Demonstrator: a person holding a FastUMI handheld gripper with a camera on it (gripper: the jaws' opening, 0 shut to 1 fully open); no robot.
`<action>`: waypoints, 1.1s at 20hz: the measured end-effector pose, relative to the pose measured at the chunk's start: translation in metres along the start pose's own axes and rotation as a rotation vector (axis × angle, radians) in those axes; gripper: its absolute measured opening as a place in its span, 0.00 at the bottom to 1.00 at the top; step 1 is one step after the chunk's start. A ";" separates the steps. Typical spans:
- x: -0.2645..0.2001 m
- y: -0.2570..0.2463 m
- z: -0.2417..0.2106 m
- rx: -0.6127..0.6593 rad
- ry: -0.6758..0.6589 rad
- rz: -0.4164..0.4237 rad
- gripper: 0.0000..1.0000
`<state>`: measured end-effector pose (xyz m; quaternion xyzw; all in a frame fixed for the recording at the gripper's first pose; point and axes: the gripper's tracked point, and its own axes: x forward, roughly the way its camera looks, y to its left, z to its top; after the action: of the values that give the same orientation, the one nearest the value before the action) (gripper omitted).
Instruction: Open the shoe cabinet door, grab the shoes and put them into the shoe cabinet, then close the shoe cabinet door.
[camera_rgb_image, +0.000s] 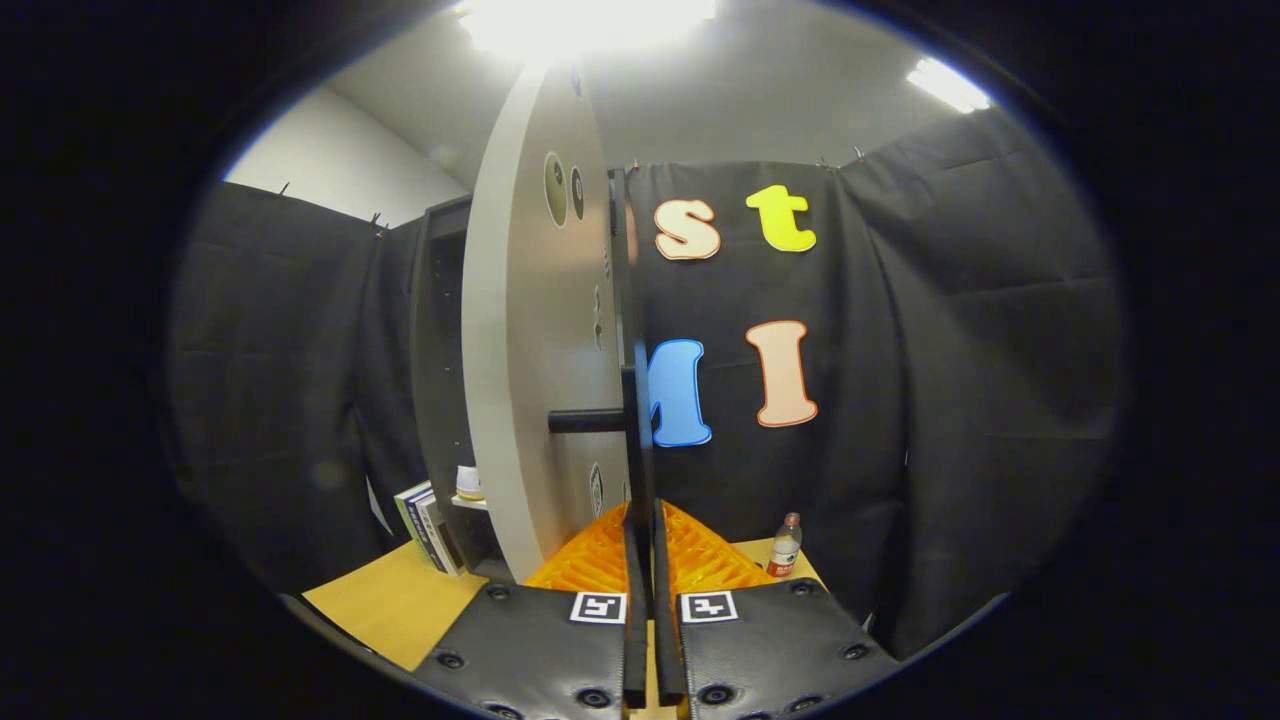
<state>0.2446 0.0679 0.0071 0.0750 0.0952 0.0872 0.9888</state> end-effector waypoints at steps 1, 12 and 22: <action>0.000 0.004 0.000 0.017 0.004 0.010 0.06; -0.057 -0.001 0.044 -0.073 -0.166 -0.138 0.74; -0.066 0.087 0.000 -0.132 -0.151 -0.020 0.98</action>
<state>0.1667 0.1400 0.0332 0.0150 0.0153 0.0777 0.9967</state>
